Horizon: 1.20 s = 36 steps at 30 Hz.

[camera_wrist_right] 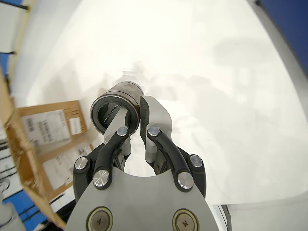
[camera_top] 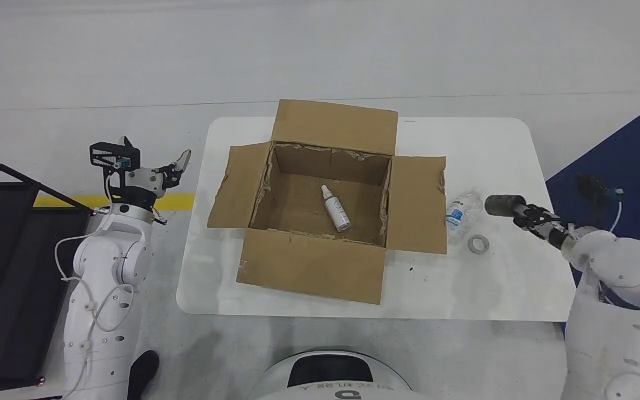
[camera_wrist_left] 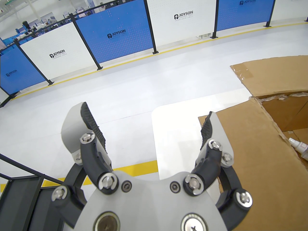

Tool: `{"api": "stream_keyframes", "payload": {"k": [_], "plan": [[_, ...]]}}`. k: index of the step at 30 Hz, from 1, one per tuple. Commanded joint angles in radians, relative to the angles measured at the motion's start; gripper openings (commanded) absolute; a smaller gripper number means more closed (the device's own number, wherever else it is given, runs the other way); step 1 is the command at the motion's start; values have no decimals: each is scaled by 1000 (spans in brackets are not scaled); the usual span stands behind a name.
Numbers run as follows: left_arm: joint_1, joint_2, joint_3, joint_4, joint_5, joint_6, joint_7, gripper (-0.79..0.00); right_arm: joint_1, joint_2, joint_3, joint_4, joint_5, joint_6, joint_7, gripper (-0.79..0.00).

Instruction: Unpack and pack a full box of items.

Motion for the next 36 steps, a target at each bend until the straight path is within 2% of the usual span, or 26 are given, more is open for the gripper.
{"api": "stream_keyframes", "payload": {"k": [1,4,7,17,19,24,27,31,36], "plan": [[0,0,0,0,0,0,0,0,-35,-1,43,-10,162,-97,1,-785],[0,0,0,0,0,0,0,0,-74,1,77,-33,289,-192,21,-785],[0,0,0,0,0,0,0,0,-96,9,95,-40,371,-252,99,-785],[0,0,0,0,0,0,0,0,-97,9,94,-38,387,-256,87,-785],[0,0,0,0,0,0,0,0,-113,8,87,-58,449,-308,73,-785],[0,0,0,0,0,0,0,0,-90,13,-34,-188,532,-365,95,-785],[0,0,0,0,0,0,0,0,-47,21,-119,-263,529,-361,131,-785],[0,0,0,0,0,0,0,0,21,32,-261,-343,406,-290,163,-785],[0,0,0,0,0,0,0,0,137,38,-470,-334,238,-195,165,-785]]}}
